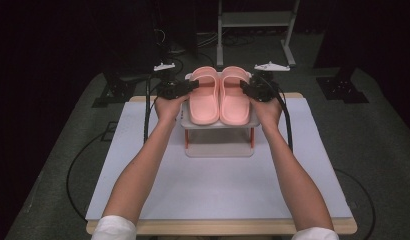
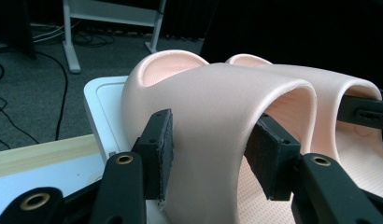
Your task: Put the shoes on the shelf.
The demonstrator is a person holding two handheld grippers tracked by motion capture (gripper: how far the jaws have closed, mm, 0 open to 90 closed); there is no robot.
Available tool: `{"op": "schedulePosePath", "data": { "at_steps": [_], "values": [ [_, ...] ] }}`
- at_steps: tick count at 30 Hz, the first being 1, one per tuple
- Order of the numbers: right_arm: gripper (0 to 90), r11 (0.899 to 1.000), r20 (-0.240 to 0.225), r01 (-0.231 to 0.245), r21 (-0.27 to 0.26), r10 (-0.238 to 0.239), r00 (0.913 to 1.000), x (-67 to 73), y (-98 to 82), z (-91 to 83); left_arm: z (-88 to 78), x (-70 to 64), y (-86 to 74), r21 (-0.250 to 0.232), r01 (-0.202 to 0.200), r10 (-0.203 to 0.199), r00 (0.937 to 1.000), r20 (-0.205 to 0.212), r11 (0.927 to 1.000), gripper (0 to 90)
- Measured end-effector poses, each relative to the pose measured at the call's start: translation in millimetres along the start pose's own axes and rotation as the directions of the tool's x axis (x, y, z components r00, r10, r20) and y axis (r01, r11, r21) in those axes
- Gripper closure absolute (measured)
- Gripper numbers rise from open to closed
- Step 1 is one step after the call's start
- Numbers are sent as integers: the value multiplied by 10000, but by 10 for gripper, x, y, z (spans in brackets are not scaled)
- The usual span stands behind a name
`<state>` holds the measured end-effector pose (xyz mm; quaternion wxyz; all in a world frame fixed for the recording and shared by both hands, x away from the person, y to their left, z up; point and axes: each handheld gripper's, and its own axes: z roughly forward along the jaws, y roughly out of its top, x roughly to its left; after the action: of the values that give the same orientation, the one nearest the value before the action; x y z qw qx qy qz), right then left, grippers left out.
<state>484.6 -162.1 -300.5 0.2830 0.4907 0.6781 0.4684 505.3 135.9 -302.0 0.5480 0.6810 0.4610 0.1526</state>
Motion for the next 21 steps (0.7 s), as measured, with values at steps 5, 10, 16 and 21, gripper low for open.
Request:
{"op": "schedulePosePath", "data": {
  "at_steps": [5,10,16,21],
  "values": [
    [588,10000,40,8,-44,-8,10000,-1,4,20,14,14,5,-16,-5,5,10000,16,10000,524],
    [588,10000,119,23,-23,-23,9999,4,14,37,34,27,22,-23,-7,7,10000,22,10000,522],
    [589,10000,209,33,22,-34,9998,0,31,71,56,58,20,-111,100,-99,9999,87,9999,520],
    [593,10000,263,37,9,-37,9996,-6,38,101,69,77,21,-172,116,-114,9999,112,9998,518]
  ]
}}
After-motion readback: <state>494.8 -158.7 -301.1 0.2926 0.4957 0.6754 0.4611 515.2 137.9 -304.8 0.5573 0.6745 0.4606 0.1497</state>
